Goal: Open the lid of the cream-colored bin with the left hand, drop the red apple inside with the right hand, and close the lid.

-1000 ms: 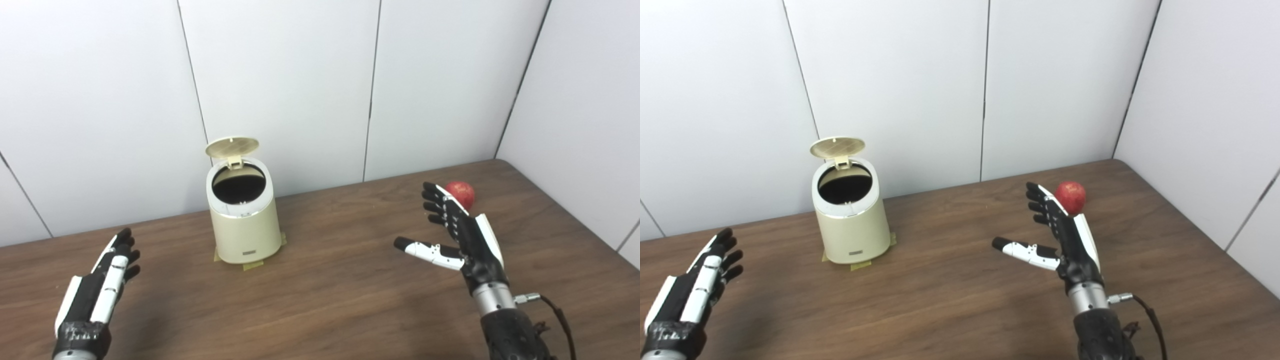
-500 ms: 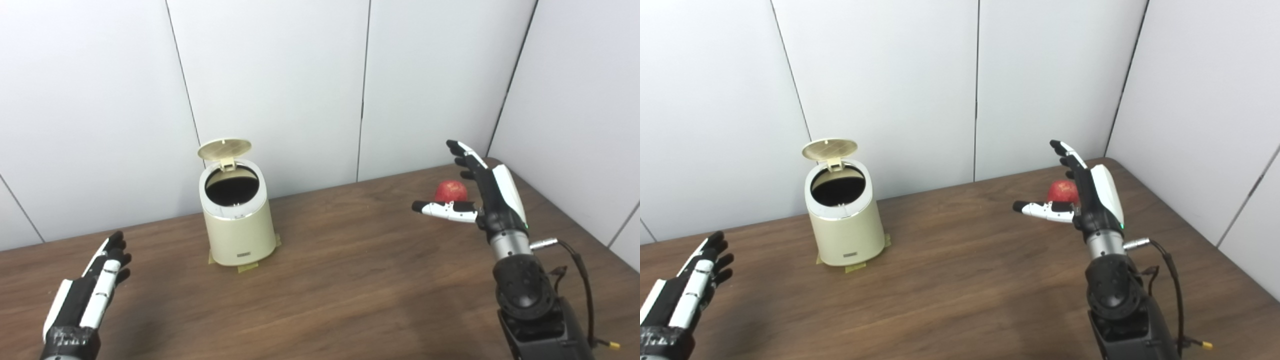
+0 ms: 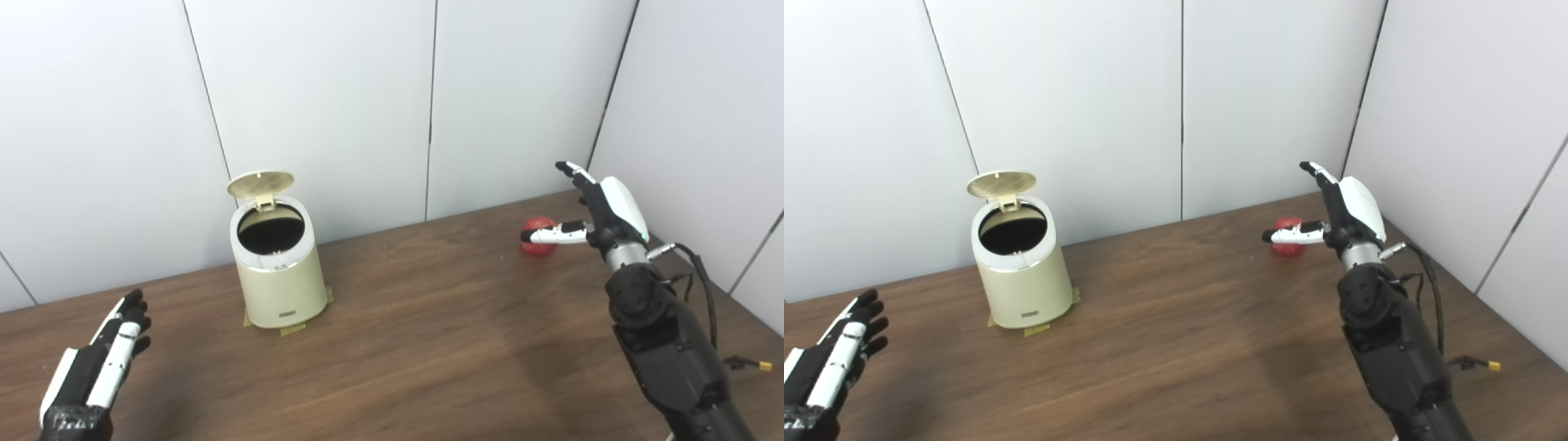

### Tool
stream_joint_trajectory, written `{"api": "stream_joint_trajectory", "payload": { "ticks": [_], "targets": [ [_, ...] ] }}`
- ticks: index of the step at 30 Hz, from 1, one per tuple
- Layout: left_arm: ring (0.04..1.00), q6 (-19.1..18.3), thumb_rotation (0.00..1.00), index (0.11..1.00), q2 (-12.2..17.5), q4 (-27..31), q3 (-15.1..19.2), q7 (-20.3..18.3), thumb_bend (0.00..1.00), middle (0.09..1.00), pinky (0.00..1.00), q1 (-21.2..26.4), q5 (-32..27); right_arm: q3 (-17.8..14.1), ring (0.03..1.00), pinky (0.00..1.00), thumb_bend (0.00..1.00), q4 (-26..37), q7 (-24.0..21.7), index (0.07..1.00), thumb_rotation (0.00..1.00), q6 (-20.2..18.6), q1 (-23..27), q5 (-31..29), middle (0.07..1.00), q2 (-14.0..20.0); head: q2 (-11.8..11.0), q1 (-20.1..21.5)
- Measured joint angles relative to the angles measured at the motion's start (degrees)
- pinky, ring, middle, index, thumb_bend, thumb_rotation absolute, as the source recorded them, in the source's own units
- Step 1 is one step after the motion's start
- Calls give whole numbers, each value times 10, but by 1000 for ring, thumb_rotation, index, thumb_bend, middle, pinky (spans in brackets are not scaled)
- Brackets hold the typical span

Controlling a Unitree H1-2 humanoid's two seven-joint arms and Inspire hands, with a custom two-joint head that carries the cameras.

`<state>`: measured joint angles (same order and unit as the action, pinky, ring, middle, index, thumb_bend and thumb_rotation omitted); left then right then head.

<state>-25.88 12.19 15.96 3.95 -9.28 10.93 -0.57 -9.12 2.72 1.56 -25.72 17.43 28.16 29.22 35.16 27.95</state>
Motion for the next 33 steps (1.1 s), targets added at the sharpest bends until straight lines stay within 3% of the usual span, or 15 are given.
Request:
{"api": "stream_joint_trajectory", "payload": {
  "ticks": [10, 14, 21, 33],
  "targets": [
    [955, 0, 777, 977, 5, 0, 9, -2, 432, 976, 937, -2, -21, 40, 866, 710, 901, -100, -22, 908, 184, -10, 47, 19, 913, 43, 2, 3],
    [938, 0, 792, 966, 6, 0, 6, -2, 407, 961, 903, -3, -20, 67, 941, 793, 909, -142, -31, 913, 208, -10, 65, 37, 931, 63, 4, 1],
    [926, -1, 781, 955, 14, 20, 2, 0, 380, 950, 887, -6, -15, 109, 869, 664, 948, -212, -38, 861, 189, -10, 96, 62, 905, 71, 6, -2],
    [920, -11, 728, 940, 20, 27, 3, 1, 350, 942, 881, -7, -18, 155, 878, 726, 910, -272, -59, 859, 180, -10, 121, 75, 900, 72, 10, 0]
  ]
}}
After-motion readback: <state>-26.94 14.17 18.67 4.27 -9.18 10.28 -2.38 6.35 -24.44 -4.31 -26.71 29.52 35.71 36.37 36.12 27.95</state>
